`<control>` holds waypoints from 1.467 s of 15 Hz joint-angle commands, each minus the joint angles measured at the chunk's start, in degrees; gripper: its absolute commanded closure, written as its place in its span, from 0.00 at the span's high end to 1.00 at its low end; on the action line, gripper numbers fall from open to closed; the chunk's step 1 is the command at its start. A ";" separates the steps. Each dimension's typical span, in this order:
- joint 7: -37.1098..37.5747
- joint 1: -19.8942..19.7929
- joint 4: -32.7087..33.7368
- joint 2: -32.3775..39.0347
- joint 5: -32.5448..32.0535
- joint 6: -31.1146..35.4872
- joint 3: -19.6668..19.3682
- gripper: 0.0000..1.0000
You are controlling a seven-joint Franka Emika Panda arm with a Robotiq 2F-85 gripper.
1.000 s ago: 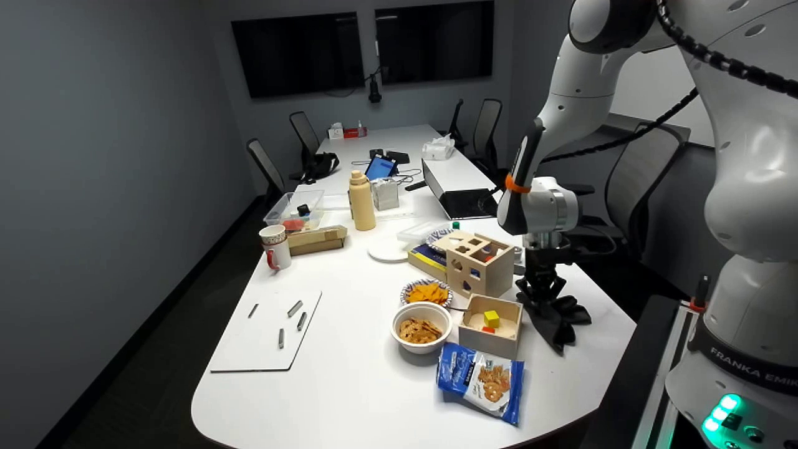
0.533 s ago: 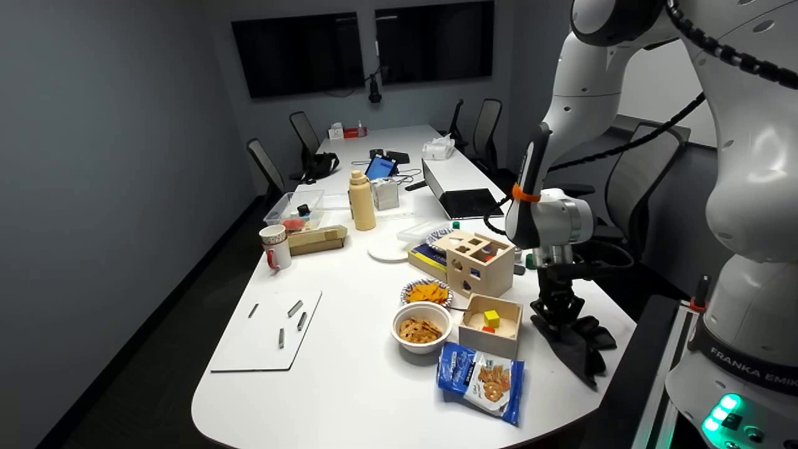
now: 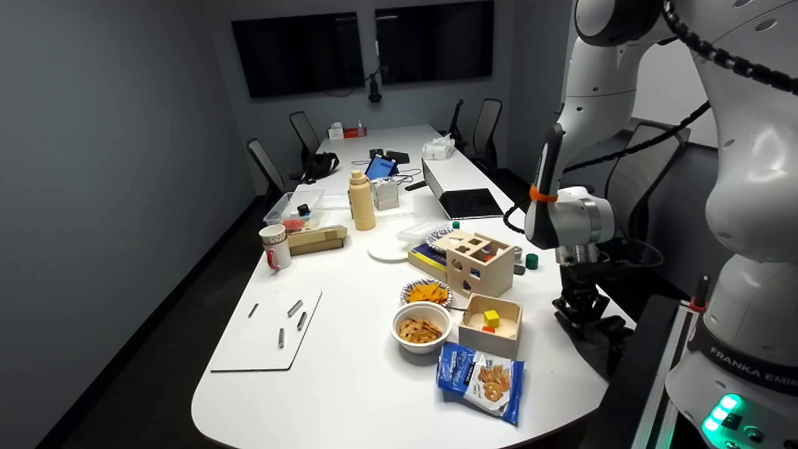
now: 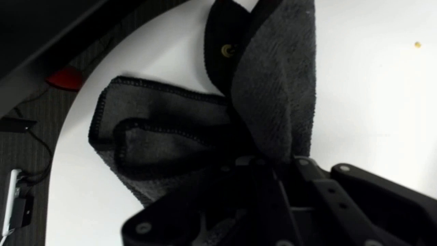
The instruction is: Pick up the black cloth and wipe the table
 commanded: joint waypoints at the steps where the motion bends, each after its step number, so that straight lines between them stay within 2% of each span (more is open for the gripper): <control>1: -0.15 -2.99 2.75 1.51 2.31 4.64 0.29 0.02; 7: 0.87 -5.97 9.63 3.71 3.65 7.10 1.56 0.02; 14: 2.03 -5.91 16.37 6.31 3.47 7.28 3.32 0.02; 18: 1.13 -5.54 15.65 6.51 3.26 7.05 5.27 0.02; 22: -1.01 -6.03 12.14 4.46 3.57 6.04 8.32 0.02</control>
